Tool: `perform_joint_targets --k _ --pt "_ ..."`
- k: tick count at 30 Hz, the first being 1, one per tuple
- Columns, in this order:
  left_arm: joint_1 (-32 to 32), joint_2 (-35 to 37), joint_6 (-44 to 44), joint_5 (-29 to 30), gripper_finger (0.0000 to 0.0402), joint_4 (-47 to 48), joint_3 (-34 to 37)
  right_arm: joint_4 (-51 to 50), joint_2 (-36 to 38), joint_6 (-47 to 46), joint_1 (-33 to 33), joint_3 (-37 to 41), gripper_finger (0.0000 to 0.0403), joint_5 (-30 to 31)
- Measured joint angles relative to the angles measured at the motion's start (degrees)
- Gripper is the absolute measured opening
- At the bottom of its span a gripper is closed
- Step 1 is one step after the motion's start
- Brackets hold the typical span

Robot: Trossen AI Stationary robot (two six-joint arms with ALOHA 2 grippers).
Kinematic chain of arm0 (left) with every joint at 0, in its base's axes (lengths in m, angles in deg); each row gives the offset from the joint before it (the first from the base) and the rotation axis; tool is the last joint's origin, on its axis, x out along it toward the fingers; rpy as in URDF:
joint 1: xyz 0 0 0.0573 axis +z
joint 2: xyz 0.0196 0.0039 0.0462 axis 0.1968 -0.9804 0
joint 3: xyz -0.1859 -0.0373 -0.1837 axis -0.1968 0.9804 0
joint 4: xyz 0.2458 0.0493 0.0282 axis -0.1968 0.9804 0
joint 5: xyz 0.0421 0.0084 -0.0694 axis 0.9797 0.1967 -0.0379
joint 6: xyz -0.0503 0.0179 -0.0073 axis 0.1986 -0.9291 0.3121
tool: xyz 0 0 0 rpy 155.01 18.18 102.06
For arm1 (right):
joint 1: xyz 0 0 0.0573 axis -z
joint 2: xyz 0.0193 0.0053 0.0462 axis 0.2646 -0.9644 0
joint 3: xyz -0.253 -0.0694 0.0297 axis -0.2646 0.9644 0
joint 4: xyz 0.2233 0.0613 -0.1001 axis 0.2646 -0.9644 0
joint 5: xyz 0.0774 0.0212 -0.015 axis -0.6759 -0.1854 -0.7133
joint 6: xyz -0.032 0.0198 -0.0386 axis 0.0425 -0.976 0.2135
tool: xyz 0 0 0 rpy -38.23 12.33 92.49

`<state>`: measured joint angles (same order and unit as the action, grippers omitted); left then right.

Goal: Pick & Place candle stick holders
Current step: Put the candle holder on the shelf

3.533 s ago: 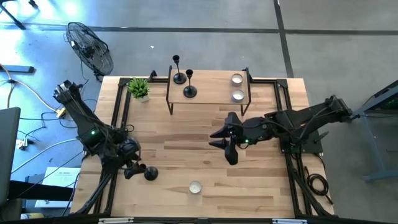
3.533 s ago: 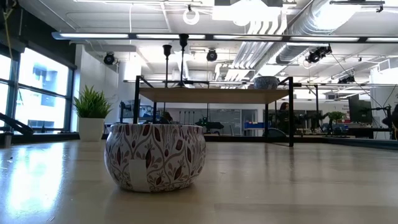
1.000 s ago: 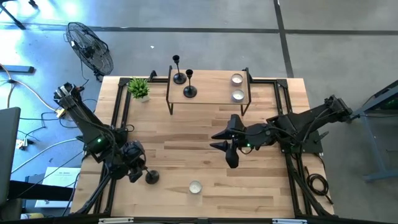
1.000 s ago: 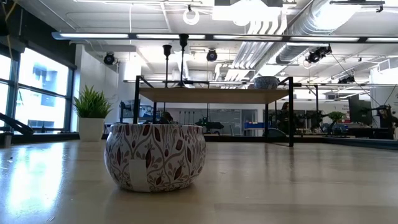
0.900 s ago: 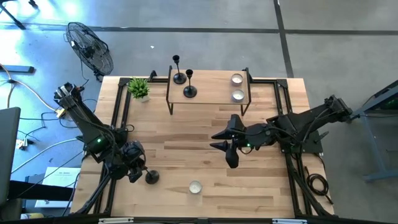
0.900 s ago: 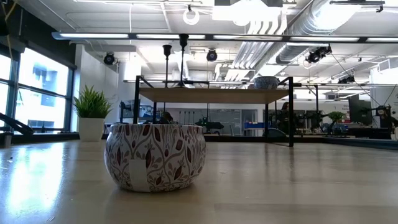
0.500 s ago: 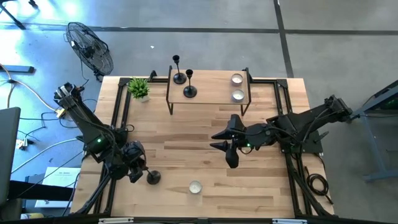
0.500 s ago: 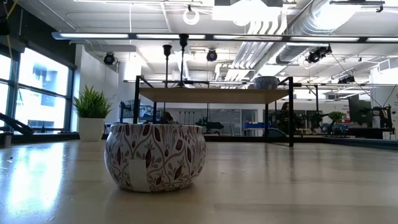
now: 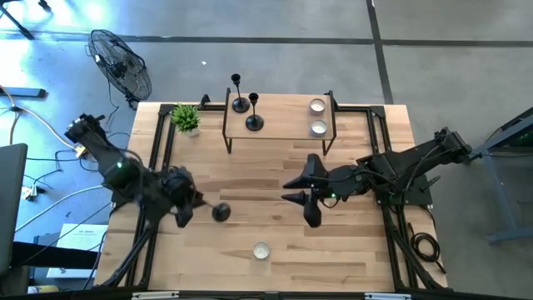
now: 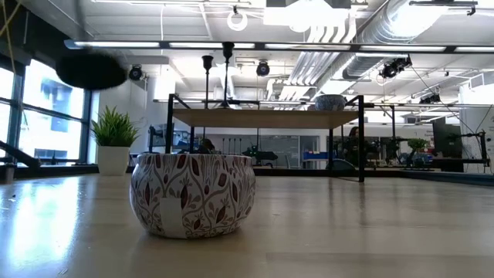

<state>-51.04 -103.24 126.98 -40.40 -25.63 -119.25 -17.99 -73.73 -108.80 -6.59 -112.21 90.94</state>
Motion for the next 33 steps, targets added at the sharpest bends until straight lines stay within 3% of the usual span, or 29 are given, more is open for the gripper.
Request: perform_joint_targets --k 10,15,19,22,27,33 --pt "13.99 0.0 -20.71 7.95 0.0123 1.0 -13.5 15.0 3.47 11.68 -4.37 -0.02 0.0138 -7.16" --pt "21.65 0.02 -29.83 13.2 0.0124 -0.78 -17.42 15.15 7.76 17.14 -6.62 -0.02 0.0138 -5.53" --pt "28.45 0.0 -37.84 13.3 0.0124 -5.89 -17.68 13.41 10.19 19.6 -7.94 -0.02 0.0138 -2.21" --pt "34.47 -0.75 -41.47 10.61 0.0124 -8.89 -17.76 12.2 11.39 20.04 -8.57 -0.03 0.0138 -1.18" --pt "46.33 -3.19 -41.52 -0.83 0.0124 -10.23 -17.76 11.79 13.35 21.8 -9.86 -0.04 0.0138 -2.68" --pt "52.83 -6.89 -40.88 -10.64 0.0124 -9.48 -17.68 7.36 16.21 23.02 -12.39 -0.04 0.0138 -2.44"
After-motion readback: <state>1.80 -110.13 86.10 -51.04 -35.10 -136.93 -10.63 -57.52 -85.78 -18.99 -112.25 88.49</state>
